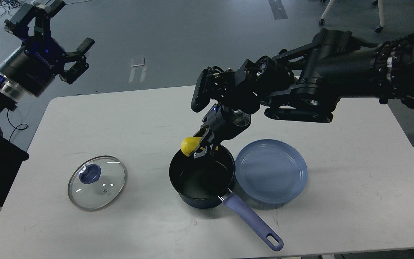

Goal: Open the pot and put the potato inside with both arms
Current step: 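Lift the potato with the right gripper and carry it over the saucepan, then lower the potato into the saucepan and open the right gripper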

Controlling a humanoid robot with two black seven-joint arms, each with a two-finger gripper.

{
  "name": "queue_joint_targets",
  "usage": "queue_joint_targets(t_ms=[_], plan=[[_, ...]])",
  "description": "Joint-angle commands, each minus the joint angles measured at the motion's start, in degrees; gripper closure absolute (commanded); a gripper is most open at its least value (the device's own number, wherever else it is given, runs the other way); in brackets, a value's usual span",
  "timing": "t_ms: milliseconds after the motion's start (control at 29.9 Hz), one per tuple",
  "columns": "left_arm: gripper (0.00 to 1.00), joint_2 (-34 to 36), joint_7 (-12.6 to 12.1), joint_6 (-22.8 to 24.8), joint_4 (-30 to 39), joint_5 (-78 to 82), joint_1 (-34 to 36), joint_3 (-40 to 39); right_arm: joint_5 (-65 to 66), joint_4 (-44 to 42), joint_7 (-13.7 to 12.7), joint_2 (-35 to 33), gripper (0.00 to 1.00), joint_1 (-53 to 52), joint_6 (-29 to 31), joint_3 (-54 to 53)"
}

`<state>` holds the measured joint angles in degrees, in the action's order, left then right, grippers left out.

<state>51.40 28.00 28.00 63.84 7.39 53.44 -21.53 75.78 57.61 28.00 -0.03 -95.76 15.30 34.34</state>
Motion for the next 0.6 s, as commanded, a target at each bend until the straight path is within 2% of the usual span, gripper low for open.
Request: queue_joint_targets(t_ms=[0,401,568], plan=[[0.02,0.02,0.0,0.0,-0.03,-0.01,0.0,-0.01,-0.63,0.05,0.0,0.03,0.83,1.19,-0.09,1.08],[0.02,0.02,0.0,0.0,-0.03,-0.01,0.0,-0.01,-5.11,-0.04,0.0,0.03,0.78,2.6,-0.35,1.69],[0.02,0.2,0.0,0.0,-0.03,-0.01,-0.09,-0.09,-5.29,-0.13,0.0,0.03,0.66,3.22,-1.14,1.87]])
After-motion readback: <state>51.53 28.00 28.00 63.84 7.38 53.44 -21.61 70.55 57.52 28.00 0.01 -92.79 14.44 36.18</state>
